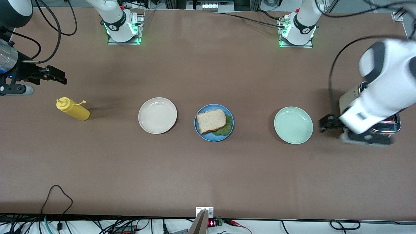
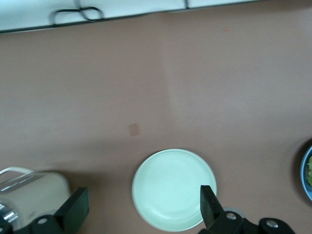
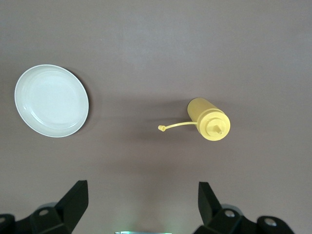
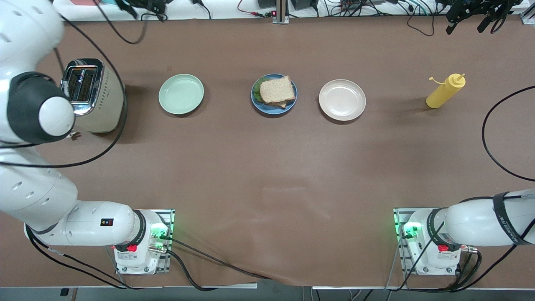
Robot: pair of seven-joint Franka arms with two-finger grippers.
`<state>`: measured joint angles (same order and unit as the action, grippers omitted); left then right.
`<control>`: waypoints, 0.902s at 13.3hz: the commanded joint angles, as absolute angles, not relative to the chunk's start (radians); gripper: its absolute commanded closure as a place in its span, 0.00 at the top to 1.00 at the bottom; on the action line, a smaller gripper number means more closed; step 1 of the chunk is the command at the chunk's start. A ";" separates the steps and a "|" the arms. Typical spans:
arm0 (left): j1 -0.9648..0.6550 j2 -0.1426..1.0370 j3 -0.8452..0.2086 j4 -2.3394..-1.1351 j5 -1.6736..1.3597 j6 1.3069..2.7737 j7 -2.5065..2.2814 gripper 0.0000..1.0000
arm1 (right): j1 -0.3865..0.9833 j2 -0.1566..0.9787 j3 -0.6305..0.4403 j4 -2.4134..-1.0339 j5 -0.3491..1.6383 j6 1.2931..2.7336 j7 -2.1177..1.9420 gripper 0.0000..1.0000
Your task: Make sandwich in blue plate with both arms
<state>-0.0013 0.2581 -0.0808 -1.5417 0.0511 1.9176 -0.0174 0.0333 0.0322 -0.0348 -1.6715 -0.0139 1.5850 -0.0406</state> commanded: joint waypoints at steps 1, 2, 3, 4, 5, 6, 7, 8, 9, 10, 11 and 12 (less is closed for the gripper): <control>0.043 0.135 -0.075 -1.580 0.057 1.800 -0.018 1.00 | -0.044 0.011 0.051 -1.686 -0.021 1.592 -0.035 1.00; 0.067 0.105 -0.078 -1.586 0.014 1.758 -0.015 1.00 | -0.043 0.011 0.051 -1.686 -0.021 1.591 -0.035 1.00; 0.086 0.077 -0.077 -1.591 -0.041 1.715 -0.014 1.00 | -0.043 0.011 0.051 -1.686 -0.020 1.589 -0.035 1.00; 0.090 0.057 -0.077 -1.598 -0.049 1.674 -0.014 1.00 | -0.041 0.011 0.051 -1.686 -0.020 1.589 -0.035 1.00; 0.091 0.046 -0.075 -1.600 -0.049 1.651 -0.015 1.00 | -0.041 0.012 0.051 -1.684 -0.020 1.589 -0.035 1.00; 0.081 0.040 -0.068 -1.601 -0.046 1.637 -0.015 1.00 | -0.041 0.012 0.051 -1.684 -0.018 1.589 -0.037 1.00; 0.080 0.032 -0.071 -1.614 -0.040 1.632 -0.014 1.00 | -0.041 0.014 0.052 -1.684 -0.018 1.588 -0.037 1.00; 0.086 -0.009 -0.078 -1.667 -0.038 1.652 -0.014 1.00 | -0.041 0.014 0.052 -1.684 -0.018 1.588 -0.035 1.00; 0.089 -0.053 -0.080 -1.734 -0.037 1.684 -0.011 1.00 | -0.041 0.015 0.052 -1.684 -0.015 1.586 -0.035 1.00; 0.090 -0.104 -0.083 -1.796 -0.037 1.701 -0.011 1.00 | -0.041 0.017 0.052 -1.684 -0.014 1.585 -0.035 1.00; 0.091 -0.132 -0.084 -1.824 -0.037 1.703 -0.011 1.00 | -0.041 0.017 0.051 -1.684 -0.015 1.585 -0.035 1.00; 0.091 -0.147 -0.084 -1.835 -0.037 1.692 -0.011 1.00 | -0.041 0.017 0.051 -1.684 -0.014 1.588 -0.035 1.00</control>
